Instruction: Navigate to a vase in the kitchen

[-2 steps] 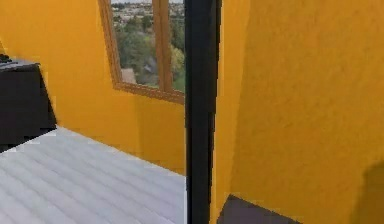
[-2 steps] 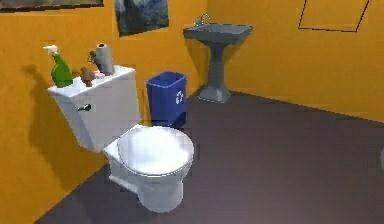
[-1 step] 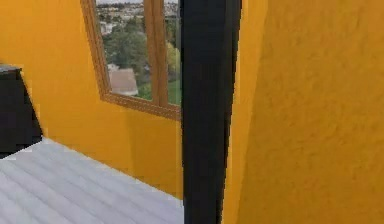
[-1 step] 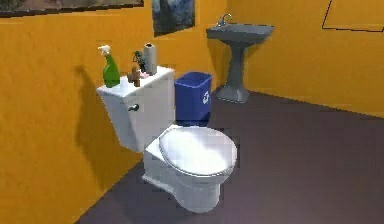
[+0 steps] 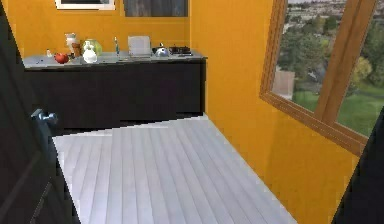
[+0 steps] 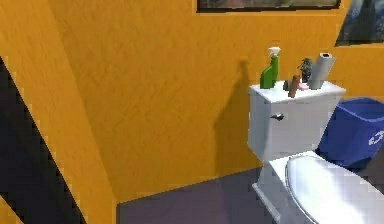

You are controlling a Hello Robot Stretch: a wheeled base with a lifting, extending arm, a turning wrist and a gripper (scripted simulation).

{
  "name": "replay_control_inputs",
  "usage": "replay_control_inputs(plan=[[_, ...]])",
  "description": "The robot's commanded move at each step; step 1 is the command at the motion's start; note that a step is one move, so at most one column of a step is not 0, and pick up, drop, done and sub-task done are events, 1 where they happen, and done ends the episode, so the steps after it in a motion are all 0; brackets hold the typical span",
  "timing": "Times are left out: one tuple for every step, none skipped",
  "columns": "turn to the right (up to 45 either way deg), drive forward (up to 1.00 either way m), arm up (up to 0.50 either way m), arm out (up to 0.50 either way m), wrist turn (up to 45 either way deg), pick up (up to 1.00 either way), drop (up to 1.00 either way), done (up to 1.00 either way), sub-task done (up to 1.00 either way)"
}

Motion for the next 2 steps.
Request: replay_control_inputs(plan=[[-18.0, 0.0, 0.0, 0.0, 0.0, 0.0, 0.0, 0.0, 0.0], [0.0, 1.0, 0.0, 0.0, 0.0, 0.0, 0.0, 0.0, 0.0]])
